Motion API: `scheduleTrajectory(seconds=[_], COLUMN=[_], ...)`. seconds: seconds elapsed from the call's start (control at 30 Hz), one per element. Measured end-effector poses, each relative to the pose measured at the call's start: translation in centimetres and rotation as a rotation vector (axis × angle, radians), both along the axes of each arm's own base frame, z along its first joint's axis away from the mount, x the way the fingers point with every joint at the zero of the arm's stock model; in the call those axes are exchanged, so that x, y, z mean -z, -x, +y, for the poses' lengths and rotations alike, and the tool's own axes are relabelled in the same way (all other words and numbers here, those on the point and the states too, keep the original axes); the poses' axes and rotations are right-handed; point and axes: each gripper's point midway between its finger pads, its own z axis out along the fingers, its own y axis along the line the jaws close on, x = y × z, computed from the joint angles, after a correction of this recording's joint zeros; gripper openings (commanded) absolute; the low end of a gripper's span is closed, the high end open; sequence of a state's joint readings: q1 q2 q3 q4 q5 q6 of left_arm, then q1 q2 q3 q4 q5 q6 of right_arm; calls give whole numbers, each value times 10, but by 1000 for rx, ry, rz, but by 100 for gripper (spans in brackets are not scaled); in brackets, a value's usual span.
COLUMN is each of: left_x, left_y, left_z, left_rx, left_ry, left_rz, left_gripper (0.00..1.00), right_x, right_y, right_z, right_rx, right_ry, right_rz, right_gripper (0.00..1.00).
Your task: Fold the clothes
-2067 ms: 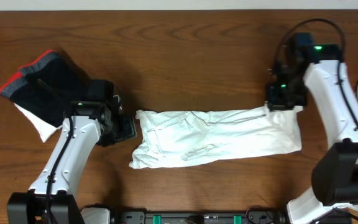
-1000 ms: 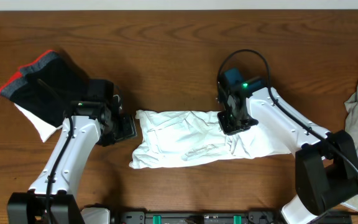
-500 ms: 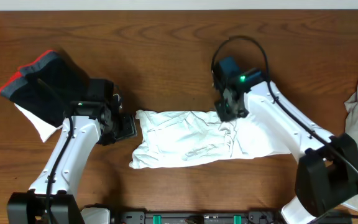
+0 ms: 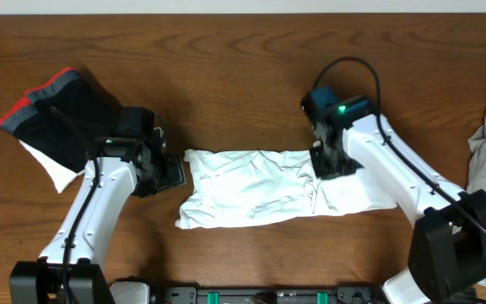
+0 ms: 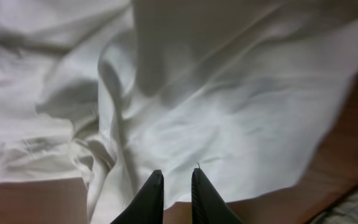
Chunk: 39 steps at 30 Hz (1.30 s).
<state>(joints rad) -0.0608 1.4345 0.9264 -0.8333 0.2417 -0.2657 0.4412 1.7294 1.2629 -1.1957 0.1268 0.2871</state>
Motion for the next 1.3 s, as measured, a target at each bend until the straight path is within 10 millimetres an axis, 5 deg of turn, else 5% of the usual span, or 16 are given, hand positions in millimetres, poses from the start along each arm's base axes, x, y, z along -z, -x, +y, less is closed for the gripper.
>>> scheduleTrajectory(seconds=[0.33, 0.8, 1.3], left_x=[0, 8, 44], left_y=[0, -15, 3], left_z=[-2, -18, -51], left_rx=[2, 23, 129], left_ry=[14, 100, 214], left_rz=[1, -18, 142], left_gripper=[75, 80, 80], right_x=[51, 52, 51], right_y=[20, -10, -12], right_z=[29, 51, 53], right_rx=[-78, -81, -68], right_ry=[-88, -173, -181], right_rz=[-5, -134, -142], right_gripper=[25, 31, 31])
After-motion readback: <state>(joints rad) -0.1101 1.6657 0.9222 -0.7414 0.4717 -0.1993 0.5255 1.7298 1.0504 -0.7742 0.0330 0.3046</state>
